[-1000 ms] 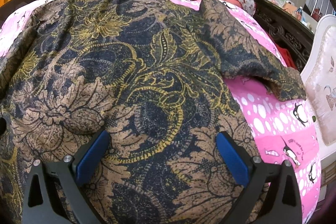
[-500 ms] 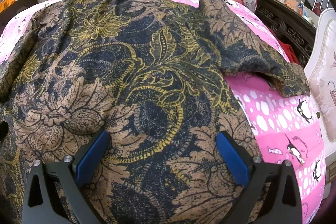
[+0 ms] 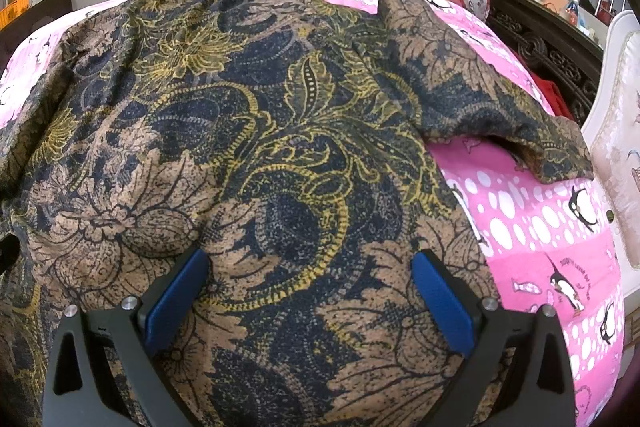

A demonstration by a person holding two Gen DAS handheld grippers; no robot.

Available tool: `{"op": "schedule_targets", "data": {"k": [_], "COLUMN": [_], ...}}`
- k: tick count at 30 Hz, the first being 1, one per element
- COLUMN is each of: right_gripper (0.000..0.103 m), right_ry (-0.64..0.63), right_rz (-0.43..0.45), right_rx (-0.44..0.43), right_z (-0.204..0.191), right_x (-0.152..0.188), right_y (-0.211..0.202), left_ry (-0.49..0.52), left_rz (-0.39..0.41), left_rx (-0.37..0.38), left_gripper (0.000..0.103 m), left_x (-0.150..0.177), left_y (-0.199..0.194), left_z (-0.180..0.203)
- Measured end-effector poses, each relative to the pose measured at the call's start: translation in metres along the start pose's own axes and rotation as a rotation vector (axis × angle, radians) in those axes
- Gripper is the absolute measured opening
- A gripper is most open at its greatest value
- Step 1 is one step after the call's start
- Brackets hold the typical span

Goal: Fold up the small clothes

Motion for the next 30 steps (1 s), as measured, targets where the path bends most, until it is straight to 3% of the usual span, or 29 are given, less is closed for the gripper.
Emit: {"op": "schedule_targets", "data": {"k": [14,18,22,26,30], "right_gripper": [0.103,0.102,0.103,0.103,0.103], "right_ry": [0.014,0.034,-0.031,-0.112,-0.069], "right_rz": [0.006,0.101,0.14,0.102,0.019], "right_rx": [-0.012,-0.015,-0.114,-0.166,-0.202], "right_z": [0.003,0.0,-0.039,-0.075,-0.071], "right_x": [-0.002,-0.015,-0.013,0.004,0.017], "right_y": [-0.003,-0.041,-0.069,-0.055,-0.023], "left_ry": [-0.006,-0.002,-0.005,-0.008,-0.008], "left_rz": [0.003,0.001,0.001,0.003,0.004], "left_rx": [0.009,0.004,0.008,0.012,0.01], "left_gripper": [0.088,0.088,0.088,0.088,0.088], "left_x": [-0.002,-0.001,-0.002,-0.001,0.0], "left_y": [-0.001,0.0,0.0,-0.001,-0.001], "left_z": [-0.001,0.0,0.0,0.0,0.0]}}
Point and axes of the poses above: each gripper's, at about its wrist camera, not at the fingertips, and y roughly the way its jaws point, z to its right, x to its underside, the point moved 10 cm from there along y, roughly the way its jaws point, and after that the axes turned 4 degrees about -z, right-handed, at the moved point
